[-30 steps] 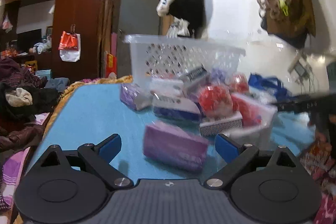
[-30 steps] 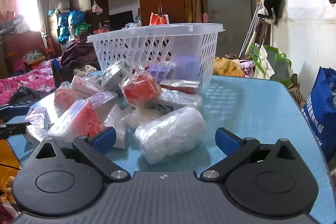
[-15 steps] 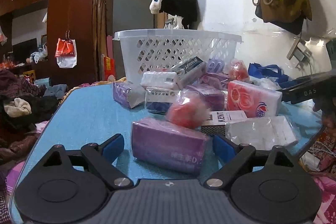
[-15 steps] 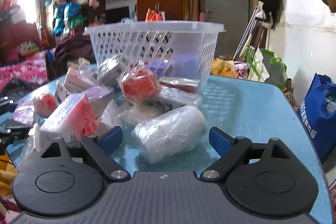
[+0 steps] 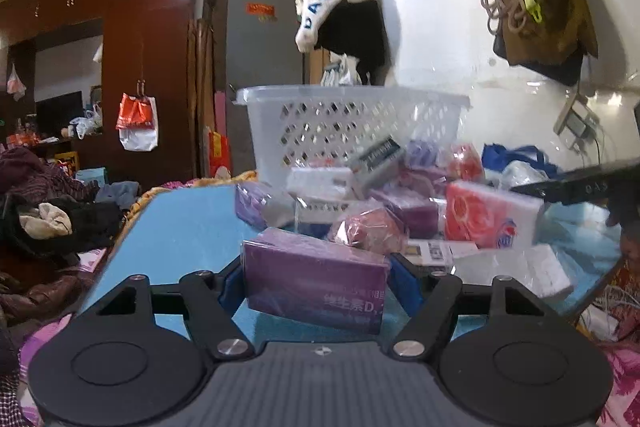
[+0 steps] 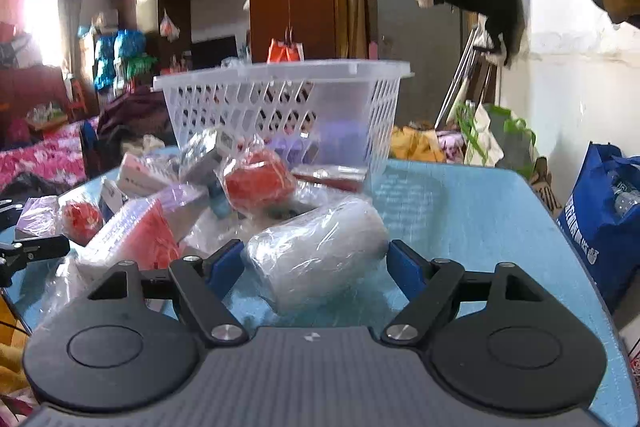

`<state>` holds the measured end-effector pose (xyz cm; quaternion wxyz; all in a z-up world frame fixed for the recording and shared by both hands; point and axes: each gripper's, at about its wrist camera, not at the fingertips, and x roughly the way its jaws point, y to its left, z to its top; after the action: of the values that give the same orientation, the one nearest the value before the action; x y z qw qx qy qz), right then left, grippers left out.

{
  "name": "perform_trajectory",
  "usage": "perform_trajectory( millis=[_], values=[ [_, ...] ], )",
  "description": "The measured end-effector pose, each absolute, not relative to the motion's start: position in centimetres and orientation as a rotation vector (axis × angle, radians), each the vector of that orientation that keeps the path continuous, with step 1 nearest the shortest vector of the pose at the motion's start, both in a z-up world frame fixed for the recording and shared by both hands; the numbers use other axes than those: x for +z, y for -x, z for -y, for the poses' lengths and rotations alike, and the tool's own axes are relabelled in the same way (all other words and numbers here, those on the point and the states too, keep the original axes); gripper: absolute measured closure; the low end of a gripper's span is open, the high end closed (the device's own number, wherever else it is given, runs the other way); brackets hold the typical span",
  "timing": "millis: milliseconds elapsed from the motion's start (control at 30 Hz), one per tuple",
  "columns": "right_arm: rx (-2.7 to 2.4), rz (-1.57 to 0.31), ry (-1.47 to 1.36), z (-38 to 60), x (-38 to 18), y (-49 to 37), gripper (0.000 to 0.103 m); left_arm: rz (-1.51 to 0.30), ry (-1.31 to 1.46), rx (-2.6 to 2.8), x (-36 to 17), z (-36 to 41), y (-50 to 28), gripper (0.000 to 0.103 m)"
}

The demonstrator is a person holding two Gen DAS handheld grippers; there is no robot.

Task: Organize objects
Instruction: 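Grasp the lavender box with the left tool while the right grasps the wrapped white roll, then carry both items into the white basket and open both tools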

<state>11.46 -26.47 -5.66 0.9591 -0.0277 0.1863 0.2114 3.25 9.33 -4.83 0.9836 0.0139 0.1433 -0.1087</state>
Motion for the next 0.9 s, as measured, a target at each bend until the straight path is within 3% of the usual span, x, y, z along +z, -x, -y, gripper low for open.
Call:
perform_trajectory(
  millis=[900],
  values=[
    [0.453, -0.215, -0.002, 27.9, -1.3, -10.3, 0.023, -0.162, 0.042, -0.229, 0.1, -9.7, -4.1, 0.029]
  ],
)
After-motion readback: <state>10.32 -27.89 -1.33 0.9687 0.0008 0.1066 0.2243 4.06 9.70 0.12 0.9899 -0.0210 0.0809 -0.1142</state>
